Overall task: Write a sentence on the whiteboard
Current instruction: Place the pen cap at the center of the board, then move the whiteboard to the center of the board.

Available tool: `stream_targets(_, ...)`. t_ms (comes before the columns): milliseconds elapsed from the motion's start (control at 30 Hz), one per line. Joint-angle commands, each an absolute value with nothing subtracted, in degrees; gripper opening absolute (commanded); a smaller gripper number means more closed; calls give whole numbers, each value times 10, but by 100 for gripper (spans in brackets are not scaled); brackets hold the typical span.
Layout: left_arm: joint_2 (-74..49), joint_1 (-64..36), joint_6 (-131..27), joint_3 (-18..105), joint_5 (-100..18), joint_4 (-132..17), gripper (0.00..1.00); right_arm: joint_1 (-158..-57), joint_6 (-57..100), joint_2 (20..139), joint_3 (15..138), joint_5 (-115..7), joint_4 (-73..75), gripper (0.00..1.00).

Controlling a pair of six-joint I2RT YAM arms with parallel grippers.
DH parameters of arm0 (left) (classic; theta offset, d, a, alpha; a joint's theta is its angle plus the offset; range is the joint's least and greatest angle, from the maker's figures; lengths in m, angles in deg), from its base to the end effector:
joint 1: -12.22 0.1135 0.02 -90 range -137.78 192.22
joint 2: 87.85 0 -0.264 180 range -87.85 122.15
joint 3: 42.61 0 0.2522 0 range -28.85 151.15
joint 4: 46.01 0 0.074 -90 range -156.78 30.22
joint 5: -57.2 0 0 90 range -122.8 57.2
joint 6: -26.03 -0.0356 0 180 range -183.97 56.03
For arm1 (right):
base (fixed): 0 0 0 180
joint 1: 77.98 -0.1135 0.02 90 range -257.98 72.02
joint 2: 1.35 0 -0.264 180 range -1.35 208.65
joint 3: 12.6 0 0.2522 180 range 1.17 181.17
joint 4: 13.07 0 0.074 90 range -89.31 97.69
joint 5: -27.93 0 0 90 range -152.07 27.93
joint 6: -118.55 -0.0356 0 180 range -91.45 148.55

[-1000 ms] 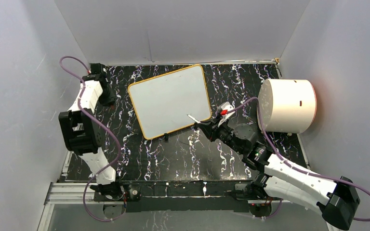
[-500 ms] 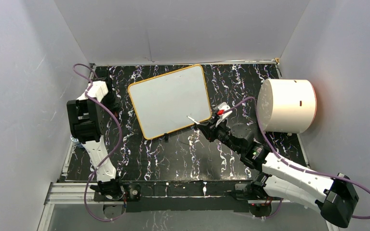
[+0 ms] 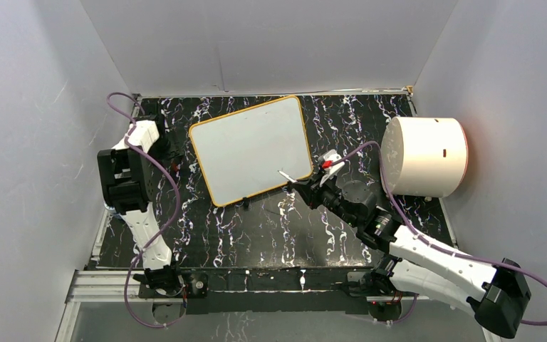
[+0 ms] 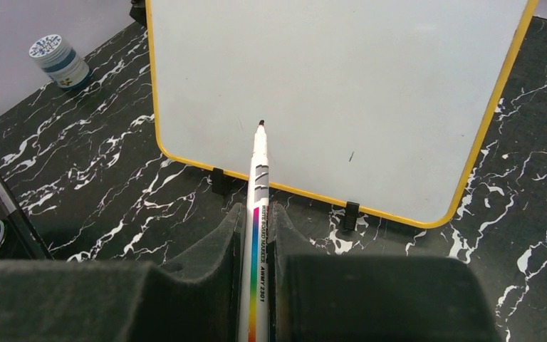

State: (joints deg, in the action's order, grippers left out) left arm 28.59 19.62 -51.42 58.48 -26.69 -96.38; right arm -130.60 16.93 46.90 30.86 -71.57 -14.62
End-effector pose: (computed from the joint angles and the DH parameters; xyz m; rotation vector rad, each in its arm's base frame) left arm 0.4217 0.0586 0.1834 -0.5003 2.6649 0.1184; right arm 0.1288 0.1589 0.2832 -0.4623 1.6112 0.7220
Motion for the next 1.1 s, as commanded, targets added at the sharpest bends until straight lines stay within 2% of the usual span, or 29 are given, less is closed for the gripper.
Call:
stream_targets(0,197,200,-510,572,-284,-953,61,-1304,180,445,345,-744,-137,0)
stream_targets(233,61,200,-503,507,-296,-882,71,-1305,189,438,366,-761,-104,0)
stream_targets(333,-4,200,-502,470,-319,-839,80,-1305,186,432,367,-759,-99,0)
stream_targets(467,-64,200,-494,436,-365,-798,83,-1305,184,429,372,-752,-88,0)
stream_targets(567,-92,200,-469,428,-400,-779,89,-1304,184,430,377,-750,-78,0)
stream_targets(767,-122,207,-429,399,-528,-693,89,-1305,186,429,378,-743,-73,0)
stream_targets(1067,-92,209,-414,410,-712,-638,80,-1304,187,431,374,-738,-75,0)
